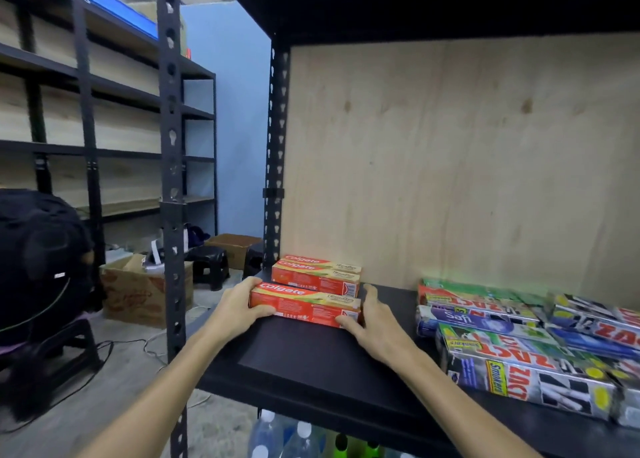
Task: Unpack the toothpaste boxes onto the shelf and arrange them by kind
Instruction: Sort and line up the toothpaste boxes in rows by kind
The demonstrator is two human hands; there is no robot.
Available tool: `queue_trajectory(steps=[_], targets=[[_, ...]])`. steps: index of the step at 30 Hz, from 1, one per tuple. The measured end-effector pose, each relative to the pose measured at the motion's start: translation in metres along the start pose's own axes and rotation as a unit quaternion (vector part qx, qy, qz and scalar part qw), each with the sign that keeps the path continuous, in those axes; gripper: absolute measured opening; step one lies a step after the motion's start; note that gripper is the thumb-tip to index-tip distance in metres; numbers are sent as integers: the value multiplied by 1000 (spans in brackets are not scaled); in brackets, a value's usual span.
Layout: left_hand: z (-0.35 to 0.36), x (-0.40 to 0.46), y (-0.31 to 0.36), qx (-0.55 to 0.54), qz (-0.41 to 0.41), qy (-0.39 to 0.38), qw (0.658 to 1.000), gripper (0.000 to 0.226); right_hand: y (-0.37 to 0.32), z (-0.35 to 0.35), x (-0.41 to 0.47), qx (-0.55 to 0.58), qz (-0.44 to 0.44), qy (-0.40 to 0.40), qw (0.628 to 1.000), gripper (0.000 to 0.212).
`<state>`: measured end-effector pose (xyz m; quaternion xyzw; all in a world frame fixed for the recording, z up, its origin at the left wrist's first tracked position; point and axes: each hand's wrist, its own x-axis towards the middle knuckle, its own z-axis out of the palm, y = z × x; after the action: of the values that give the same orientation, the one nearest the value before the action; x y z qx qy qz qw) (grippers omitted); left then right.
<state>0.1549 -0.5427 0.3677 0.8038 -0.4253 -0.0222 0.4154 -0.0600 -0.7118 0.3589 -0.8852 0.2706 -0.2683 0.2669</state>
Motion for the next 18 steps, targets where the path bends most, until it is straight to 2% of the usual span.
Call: queue_trajectory(steps=[12,18], targets=[[25,70,-25,19,-11,2,1000,76,23,16,53,1,-7,35,999,66],[27,79,-20,17,-5,-2,1000,65,24,12,67,-18,16,12,1000,65]])
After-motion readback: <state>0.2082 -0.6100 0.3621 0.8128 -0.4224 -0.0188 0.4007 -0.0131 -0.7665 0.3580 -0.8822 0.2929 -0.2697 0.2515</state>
